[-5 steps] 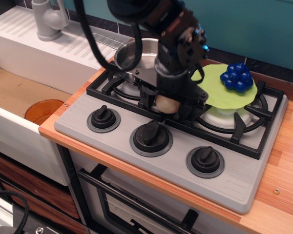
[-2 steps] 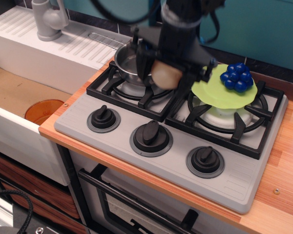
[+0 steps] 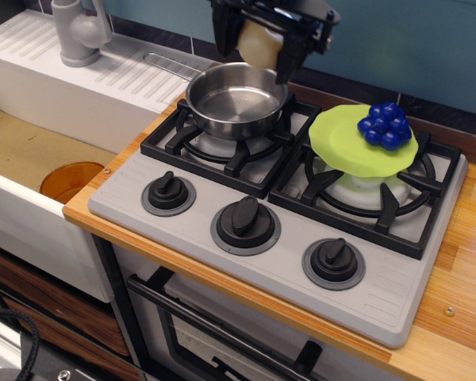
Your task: Put blueberry on plate and potato in pot or pan on stove
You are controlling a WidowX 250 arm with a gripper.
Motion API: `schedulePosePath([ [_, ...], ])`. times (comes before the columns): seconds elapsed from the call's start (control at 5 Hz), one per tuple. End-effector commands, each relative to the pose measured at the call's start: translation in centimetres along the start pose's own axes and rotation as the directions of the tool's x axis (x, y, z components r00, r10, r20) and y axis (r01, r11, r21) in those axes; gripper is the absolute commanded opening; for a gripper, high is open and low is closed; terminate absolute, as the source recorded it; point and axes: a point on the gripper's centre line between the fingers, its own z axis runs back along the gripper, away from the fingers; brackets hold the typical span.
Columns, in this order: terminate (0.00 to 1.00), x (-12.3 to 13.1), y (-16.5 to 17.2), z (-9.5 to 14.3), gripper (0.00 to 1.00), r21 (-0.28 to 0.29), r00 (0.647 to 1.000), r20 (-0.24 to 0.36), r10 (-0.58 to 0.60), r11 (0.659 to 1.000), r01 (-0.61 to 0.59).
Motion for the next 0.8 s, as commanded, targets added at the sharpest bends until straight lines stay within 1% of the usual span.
schedulePosePath([
  [0.0, 0.0, 2.8, 1.4, -1.8, 0.0, -0.045, 0.998, 0.056, -0.009, 0.999, 0.012],
  [0.4, 0.0, 0.9, 0.4, -3.9, 0.0, -0.061, 0.998, 0.065, 0.021, 0.998, -0.017],
  [0.6, 0.0, 0.3, 0.0, -5.1, 0.0, -0.081, 0.996, 0.088, 0.029, 0.996, -0.022],
])
